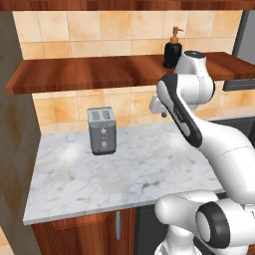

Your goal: Open the cabinet. Pick the soap dispenser and place it next to the sink. Then close the cabinet.

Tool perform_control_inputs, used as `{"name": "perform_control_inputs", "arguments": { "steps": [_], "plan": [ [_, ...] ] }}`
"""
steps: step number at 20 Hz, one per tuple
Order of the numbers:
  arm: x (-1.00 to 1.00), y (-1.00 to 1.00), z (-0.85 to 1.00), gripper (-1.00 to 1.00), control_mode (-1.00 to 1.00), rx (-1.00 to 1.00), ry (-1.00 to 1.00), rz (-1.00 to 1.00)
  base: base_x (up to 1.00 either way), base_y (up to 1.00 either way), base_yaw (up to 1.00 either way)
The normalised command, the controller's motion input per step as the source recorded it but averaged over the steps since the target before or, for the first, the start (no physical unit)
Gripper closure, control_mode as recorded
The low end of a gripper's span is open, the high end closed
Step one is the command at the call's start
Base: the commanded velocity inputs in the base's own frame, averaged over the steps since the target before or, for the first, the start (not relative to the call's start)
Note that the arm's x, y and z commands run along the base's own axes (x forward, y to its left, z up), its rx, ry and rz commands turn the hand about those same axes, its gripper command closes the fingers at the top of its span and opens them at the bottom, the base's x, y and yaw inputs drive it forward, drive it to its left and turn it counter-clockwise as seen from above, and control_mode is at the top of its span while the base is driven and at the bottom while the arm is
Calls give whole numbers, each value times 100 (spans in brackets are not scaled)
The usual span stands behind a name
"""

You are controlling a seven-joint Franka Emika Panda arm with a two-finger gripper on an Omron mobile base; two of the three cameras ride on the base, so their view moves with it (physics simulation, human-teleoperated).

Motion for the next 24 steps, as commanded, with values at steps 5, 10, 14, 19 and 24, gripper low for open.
{"name": "perform_control_inputs", "arguments": {
  "steps": [5, 10, 14, 19, 24],
  "plan": [
    [5, 2, 0, -100, -100, 0, -3, -1, 0, 0, 0],
    [0, 4, 0, -100, -100, 0, -10, -3, 0, 0, 0],
    [-27, -1, 23, -100, -100, 0, -24, 0, 0, 0, 0],
    [-58, -8, 49, -100, -100, 0, -29, 0, 0, 0, 0],
    [-61, -29, 53, -100, -100, 0, -30, -2, 0, 0, 0]
  ]
}}
